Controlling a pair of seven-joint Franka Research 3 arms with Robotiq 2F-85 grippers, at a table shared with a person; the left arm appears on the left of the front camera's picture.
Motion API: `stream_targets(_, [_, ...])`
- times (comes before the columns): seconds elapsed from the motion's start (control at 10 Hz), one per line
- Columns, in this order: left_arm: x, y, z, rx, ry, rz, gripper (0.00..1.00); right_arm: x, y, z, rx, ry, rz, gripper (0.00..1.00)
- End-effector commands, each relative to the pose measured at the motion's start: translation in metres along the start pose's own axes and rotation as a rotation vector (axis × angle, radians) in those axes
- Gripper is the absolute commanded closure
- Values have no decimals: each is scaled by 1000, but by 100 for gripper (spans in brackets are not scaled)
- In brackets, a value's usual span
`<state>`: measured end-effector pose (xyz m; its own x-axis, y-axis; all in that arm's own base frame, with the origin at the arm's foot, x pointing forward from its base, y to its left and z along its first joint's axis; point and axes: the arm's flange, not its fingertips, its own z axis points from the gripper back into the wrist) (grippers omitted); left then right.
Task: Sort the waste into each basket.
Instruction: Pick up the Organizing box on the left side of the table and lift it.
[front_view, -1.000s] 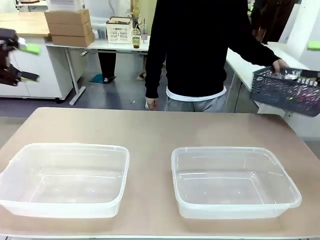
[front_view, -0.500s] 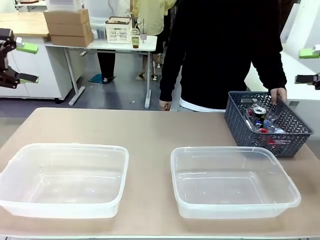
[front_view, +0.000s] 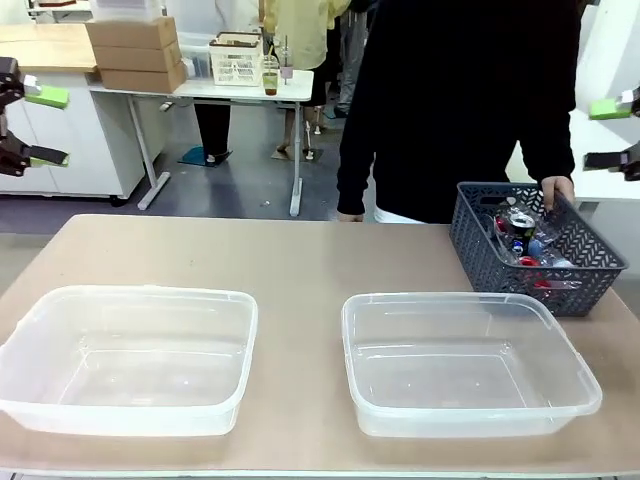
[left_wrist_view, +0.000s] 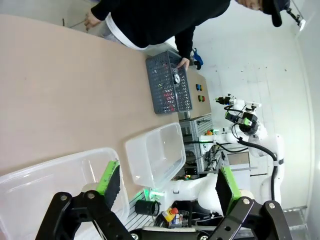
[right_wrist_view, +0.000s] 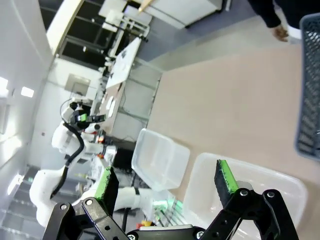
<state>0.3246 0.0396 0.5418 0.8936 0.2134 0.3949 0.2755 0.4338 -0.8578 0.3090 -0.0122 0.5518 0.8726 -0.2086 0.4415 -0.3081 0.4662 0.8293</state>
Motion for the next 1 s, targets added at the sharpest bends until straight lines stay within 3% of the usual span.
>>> stream_targets(0.0, [-4,-7,22,103,95,35,0,6,69,-139,-73,193,-7,0])
stream_targets(0.1, [-14,-12,35,181,151,38,0,-14,93,-189,-111,270,13,0])
stream_targets(0.2, [-36,-19,47,334,319,51,0,-47,113,-237,-141,370,55,0])
stream_targets(0.4, [-75,-27,46,385,565,-155,0,-118,118,-299,-223,572,199,0])
stream_targets(0.5, [-80,-24,33,400,626,-225,0,-132,113,-307,-219,558,280,0])
stream_targets(0.6, [-75,-23,21,393,622,-293,0,-113,109,-292,-209,468,312,0])
stream_targets(0.7, [-81,-23,41,417,551,-66,0,-152,128,-310,-190,593,190,0])
stream_targets(0.9, [-81,-23,41,417,551,-66,0,-152,128,-310,-190,593,190,0])
